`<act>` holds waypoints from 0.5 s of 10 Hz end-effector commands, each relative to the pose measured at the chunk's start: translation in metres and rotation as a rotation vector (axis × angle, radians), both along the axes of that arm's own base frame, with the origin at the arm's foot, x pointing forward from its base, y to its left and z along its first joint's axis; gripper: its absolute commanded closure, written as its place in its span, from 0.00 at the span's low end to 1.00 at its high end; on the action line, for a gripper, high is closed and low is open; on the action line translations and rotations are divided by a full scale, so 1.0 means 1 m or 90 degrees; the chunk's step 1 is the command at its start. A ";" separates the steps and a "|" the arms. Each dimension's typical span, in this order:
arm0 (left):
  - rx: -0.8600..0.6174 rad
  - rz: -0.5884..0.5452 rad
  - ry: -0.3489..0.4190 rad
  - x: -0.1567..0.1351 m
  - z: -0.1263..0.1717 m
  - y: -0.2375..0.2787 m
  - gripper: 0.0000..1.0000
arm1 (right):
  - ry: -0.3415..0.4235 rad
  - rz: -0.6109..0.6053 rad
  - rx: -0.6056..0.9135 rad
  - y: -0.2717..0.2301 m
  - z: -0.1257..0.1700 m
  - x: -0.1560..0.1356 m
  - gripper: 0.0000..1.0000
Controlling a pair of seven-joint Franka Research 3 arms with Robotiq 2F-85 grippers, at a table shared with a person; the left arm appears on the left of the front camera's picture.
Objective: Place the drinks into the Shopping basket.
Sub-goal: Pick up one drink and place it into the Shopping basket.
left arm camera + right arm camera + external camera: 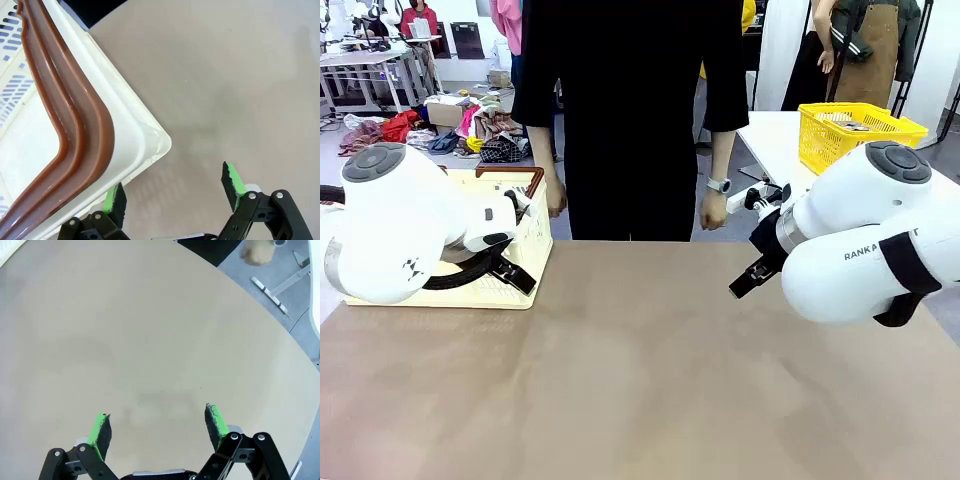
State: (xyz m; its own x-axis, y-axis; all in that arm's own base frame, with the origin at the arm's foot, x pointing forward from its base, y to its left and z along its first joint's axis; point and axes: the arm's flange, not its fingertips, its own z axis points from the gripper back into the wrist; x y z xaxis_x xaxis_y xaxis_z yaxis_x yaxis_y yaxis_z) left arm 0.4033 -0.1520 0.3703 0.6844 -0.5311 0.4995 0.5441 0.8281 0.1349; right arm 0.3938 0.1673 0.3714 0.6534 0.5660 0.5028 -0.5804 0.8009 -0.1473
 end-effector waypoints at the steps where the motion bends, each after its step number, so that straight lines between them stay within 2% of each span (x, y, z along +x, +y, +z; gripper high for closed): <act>1: 0.000 0.000 0.000 0.000 0.000 0.000 0.00 | 0.000 0.000 0.000 0.000 0.000 0.000 0.00; 5: 0.000 0.000 0.000 0.000 0.000 0.000 0.00 | 0.000 0.000 0.000 0.000 0.000 0.000 0.00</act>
